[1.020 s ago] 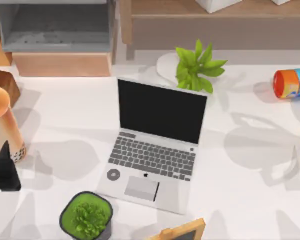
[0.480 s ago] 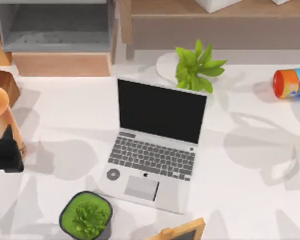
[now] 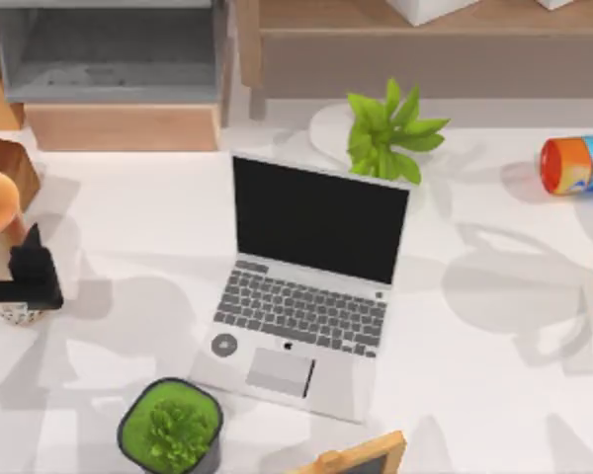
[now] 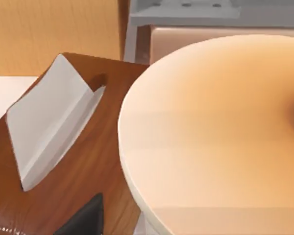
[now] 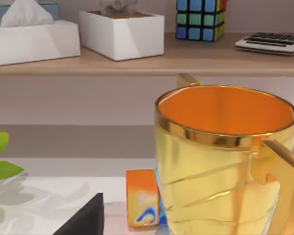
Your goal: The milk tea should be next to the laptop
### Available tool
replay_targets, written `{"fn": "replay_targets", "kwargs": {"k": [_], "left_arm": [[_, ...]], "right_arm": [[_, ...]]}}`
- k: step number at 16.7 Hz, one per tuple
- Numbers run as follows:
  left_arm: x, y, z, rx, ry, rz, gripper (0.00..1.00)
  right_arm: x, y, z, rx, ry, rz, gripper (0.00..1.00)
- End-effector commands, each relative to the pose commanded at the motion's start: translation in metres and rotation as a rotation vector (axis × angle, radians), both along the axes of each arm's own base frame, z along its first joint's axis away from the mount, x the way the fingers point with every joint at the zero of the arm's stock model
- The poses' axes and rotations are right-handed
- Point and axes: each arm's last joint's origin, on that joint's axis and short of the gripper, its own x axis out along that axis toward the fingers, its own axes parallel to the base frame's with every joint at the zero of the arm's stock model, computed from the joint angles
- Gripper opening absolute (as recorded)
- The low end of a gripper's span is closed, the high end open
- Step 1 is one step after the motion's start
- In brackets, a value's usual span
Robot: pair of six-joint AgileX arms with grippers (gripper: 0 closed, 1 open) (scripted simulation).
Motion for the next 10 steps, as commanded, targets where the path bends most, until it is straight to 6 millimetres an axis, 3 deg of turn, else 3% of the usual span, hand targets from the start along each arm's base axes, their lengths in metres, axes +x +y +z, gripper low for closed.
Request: {"fn": "replay_targets", "kwargs": {"k": [8,10], "left_arm": [[0.0072,-0.0004,-0.0063,0.0,-0.003,0.0,1.0],[0.0072,-0.0004,-0.0063,0.0,-0.003,0.0,0.85]], "right_arm": [[0.0,0.0,0.0,0.0,0.0,0.0,1.0],[0.0,0.0,0.0,0.0,0.0,0.0,1.0]]}}
